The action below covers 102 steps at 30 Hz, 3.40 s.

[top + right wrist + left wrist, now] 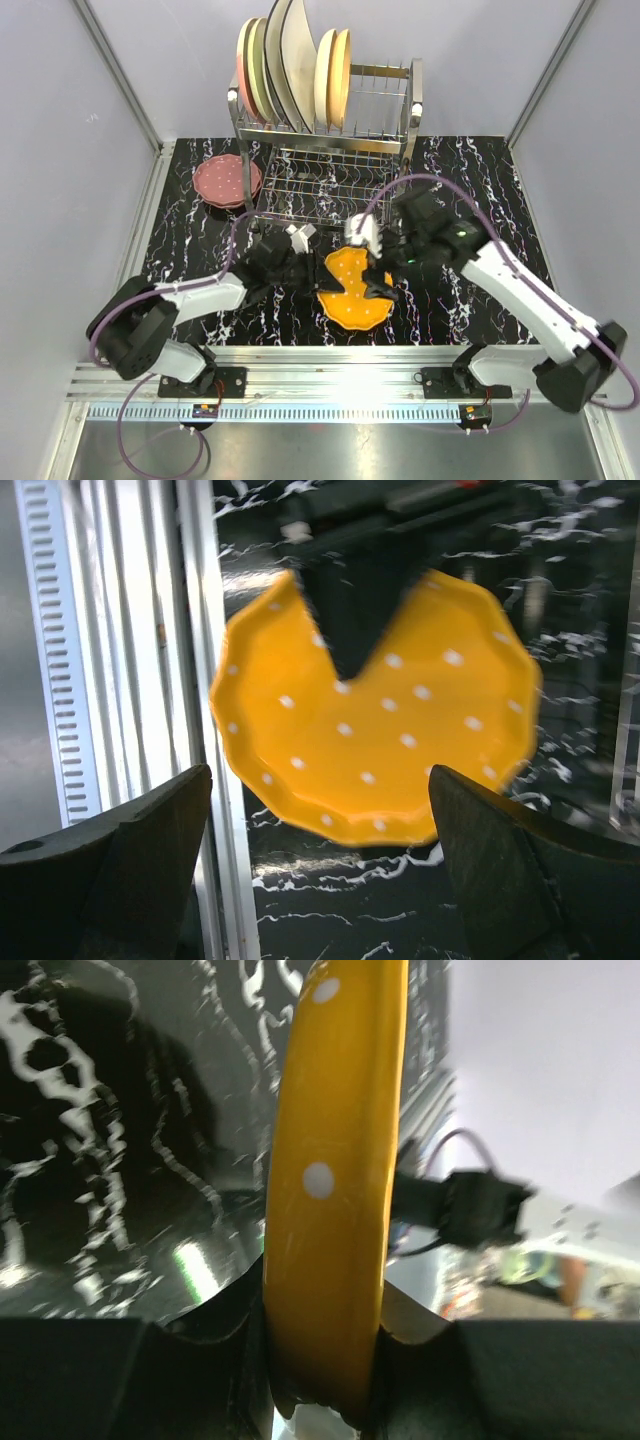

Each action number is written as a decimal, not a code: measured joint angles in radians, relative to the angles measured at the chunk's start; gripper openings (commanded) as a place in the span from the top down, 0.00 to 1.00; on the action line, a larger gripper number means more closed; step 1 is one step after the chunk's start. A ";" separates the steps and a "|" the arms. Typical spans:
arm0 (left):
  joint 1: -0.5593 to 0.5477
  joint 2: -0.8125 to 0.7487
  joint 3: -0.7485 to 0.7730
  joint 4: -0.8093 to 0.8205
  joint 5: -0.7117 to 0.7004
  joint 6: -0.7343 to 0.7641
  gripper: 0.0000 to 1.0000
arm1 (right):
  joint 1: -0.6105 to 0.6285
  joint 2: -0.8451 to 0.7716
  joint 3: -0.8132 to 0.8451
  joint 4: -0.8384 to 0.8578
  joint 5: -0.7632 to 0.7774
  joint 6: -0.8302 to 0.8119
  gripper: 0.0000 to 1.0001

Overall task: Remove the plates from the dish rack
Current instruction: Pass the plate from the right arm to the left, then place the plate on the table

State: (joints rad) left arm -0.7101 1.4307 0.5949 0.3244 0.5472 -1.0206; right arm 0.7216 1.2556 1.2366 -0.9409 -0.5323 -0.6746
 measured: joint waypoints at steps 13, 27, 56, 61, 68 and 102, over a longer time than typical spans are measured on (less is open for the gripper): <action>0.354 -0.470 -0.023 -0.359 0.141 0.438 1.00 | -0.513 -0.357 -0.110 0.130 -0.067 0.127 0.00; 1.001 -0.563 -0.058 -0.203 0.437 0.332 1.00 | -0.647 -0.292 -0.299 0.279 0.002 0.262 0.00; 1.229 -0.168 -0.114 0.521 0.138 -0.254 1.00 | -0.647 -0.339 -0.348 0.294 0.079 0.211 0.00; 1.220 -0.077 -0.006 0.403 0.072 -0.172 1.00 | -0.647 -0.339 -0.348 0.294 0.079 0.206 0.00; 1.162 0.111 0.165 0.290 -0.003 -0.084 1.00 | -0.647 -0.339 -0.348 0.294 0.080 0.200 0.00; 0.928 0.621 0.715 -0.089 -0.167 0.110 0.70 | -0.650 -0.308 -0.355 0.294 0.098 0.176 0.00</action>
State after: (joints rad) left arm 0.2176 2.0518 1.3094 0.2359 0.3798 -0.9104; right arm 0.0719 0.9474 0.8814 -0.6472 -0.4339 -0.4984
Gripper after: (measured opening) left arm 0.288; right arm 0.994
